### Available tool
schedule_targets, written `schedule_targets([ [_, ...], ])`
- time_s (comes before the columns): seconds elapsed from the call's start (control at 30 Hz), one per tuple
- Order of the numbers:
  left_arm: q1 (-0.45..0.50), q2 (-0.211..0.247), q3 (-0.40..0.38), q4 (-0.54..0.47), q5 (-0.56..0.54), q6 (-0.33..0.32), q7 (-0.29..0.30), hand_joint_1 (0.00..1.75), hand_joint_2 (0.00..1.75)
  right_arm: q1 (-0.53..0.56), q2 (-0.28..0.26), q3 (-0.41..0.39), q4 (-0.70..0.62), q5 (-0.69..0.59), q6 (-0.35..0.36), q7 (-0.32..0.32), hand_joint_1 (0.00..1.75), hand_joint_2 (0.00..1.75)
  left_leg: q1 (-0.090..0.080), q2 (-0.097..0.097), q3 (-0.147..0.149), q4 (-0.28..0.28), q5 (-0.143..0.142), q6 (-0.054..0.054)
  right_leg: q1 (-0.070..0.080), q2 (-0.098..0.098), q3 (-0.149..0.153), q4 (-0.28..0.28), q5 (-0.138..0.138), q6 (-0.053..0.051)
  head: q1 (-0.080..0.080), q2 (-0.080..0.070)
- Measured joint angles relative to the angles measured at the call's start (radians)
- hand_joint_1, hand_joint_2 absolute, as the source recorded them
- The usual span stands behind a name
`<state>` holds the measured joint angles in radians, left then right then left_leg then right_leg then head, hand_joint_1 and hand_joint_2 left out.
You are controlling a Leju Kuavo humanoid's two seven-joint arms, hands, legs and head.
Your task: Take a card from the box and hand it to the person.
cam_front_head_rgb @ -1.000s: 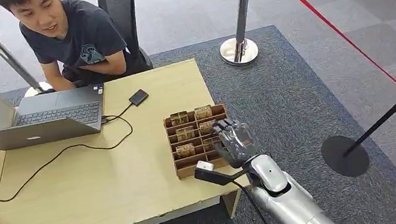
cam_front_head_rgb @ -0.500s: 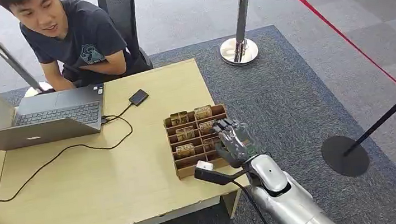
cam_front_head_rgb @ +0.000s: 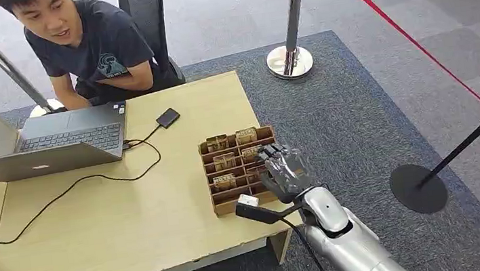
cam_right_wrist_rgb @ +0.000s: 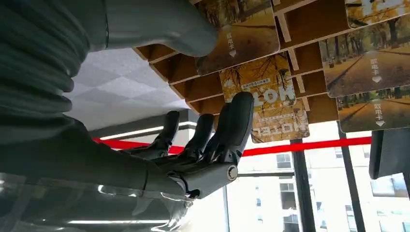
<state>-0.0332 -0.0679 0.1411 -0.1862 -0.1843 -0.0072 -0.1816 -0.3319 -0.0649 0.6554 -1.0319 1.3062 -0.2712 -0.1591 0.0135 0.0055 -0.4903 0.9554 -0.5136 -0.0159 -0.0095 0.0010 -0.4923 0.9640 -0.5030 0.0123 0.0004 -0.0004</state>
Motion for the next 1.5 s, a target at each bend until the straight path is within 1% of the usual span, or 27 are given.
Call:
schedule_targets([
  [0.67, 0.0, 0.0, 0.0, 0.0, 0.0, 0.0, 0.0, 0.0, 0.0, 0.0, 0.0, 0.0, 0.0, 0.0, 0.0, 0.0, 0.79, 1.75, 0.0, 0.0, 0.0, 0.0, 0.0, 0.0, 0.0, 0.0, 0.0, 0.0, 0.0, 0.0, 0.0, 0.0],
  [0.7, 0.0, 0.0, 0.0, 0.0, 0.0, 0.0, 0.0, 0.0, 0.0, 0.0, 0.0, 0.0, 0.0, 0.0, 0.0, 0.0, 0.52, 1.75, 0.0, 0.0, 0.0, 0.0, 0.0, 0.0, 0.0, 0.0, 0.0, 0.0, 0.0, 0.0, 0.0, 0.0],
  [0.83, 0.0, 0.0, 0.002, 0.0, 0.008, 0.0, 0.0, 0.0, 0.0, -0.008, 0.005, -0.002, 0.005, -0.012, -0.009, 0.001, 0.54, 1.75, 0.0, 0.0, 0.0, 0.0, 0.0, 0.0, 0.0, 0.0, 0.0, 0.001, 0.0, 0.0, 0.0, 0.0],
  [0.93, 0.0, -0.001, 0.008, 0.0, 0.01, 0.004, 0.0, 0.0, 0.0, -0.042, 0.026, -0.01, 0.031, -0.019, -0.017, 0.002, 0.49, 1.75, 0.0, 0.0, 0.0, 0.0, 0.0, 0.0, 0.0, 0.0, 0.0, 0.001, 0.0, 0.0, 0.0, 0.0],
  [1.07, 0.001, -0.002, 0.016, 0.0, 0.009, 0.004, 0.0, 0.0, 0.0, -0.056, 0.049, -0.02, 0.043, -0.01, -0.029, 0.01, 0.49, 1.75, 0.0, 0.0, 0.0, 0.0, 0.0, -0.001, 0.0, 0.0, 0.0, 0.001, 0.0, 0.0, 0.0, 0.0],
  [1.23, 0.001, -0.002, 0.018, 0.0, -0.001, 0.004, -0.003, 0.0, 0.0, -0.054, 0.052, -0.04, 0.037, 0.003, -0.029, 0.024, 0.49, 1.75, 0.0, 0.0, 0.0, 0.0, 0.0, -0.001, 0.0, 0.0, -0.001, 0.001, 0.0, 0.0, 0.0, 0.0],
  [1.27, 0.001, -0.002, 0.018, 0.0, -0.002, 0.003, -0.003, 0.0, 0.0, -0.053, 0.052, -0.044, 0.035, 0.006, -0.028, 0.026, 0.52, 1.75, 0.0, 0.0, 0.0, 0.0, 0.0, -0.001, 0.0, 0.0, -0.001, 0.001, 0.0, 0.0, 0.0, 0.0],
  [1.5, 0.001, -0.002, 0.018, 0.0, -0.018, -0.002, -0.003, 0.0, 0.0, -0.024, 0.047, -0.069, -0.001, 0.03, -0.03, 0.032, 0.51, 1.75, 0.0, 0.0, 0.0, 0.0, 0.0, -0.001, 0.0, 0.0, -0.001, 0.001, 0.0, 0.0, 0.0, 0.0],
])
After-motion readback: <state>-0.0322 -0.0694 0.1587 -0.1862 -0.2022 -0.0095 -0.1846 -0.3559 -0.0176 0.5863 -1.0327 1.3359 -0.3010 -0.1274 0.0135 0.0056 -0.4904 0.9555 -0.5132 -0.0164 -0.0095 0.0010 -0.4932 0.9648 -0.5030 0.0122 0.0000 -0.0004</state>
